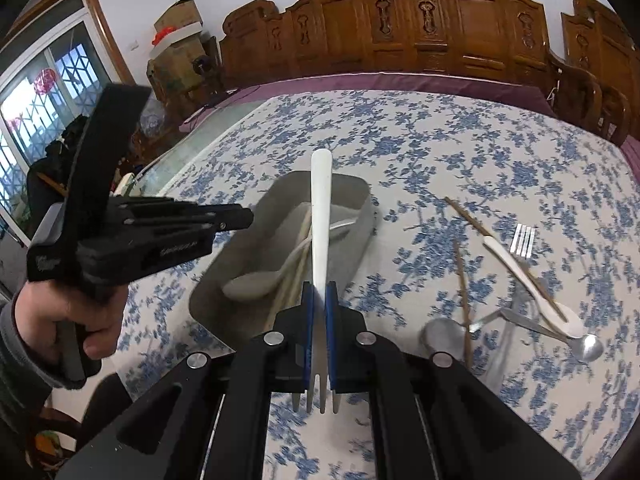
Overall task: Organize utensils
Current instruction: 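Lower the ceramic spoon and plastic fork into the grey tray, opening both tools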
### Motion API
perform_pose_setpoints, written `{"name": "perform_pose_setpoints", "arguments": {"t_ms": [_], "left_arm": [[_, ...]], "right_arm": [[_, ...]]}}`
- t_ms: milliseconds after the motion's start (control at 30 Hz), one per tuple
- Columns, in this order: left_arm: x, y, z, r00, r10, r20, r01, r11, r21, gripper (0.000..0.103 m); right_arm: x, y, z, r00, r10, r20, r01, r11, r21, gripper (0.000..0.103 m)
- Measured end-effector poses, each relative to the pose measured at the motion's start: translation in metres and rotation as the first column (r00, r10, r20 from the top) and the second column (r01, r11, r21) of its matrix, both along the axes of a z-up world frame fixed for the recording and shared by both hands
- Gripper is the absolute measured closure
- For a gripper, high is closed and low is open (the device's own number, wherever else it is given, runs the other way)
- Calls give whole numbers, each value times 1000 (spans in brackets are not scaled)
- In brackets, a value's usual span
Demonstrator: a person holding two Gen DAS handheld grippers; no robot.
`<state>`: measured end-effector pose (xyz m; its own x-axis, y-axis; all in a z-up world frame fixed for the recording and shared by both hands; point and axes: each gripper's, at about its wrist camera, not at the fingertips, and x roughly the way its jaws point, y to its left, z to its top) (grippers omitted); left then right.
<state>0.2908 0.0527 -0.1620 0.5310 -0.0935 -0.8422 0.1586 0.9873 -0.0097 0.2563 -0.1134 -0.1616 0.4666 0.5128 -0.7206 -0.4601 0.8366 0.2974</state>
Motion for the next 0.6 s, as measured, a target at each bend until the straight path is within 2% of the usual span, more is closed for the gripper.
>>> {"name": "perform_pose_setpoints", "arguments": {"t_ms": [133,400,600], "left_arm": [[-13,12,7,999,-4,32,4,1000,11,95],[-47,41,24,995,-2,99,3,1000,-11,95],[-71,54,34,984,28,178,-31,999,16,95]], "right_arm": [[7,13,0,1000,2,-8,-2,1000,19,96],[21,44,-6,1000,-4,-25,5,999,44,96],[31,57,-13,999,-10,-46,13,997,70,96]]}}
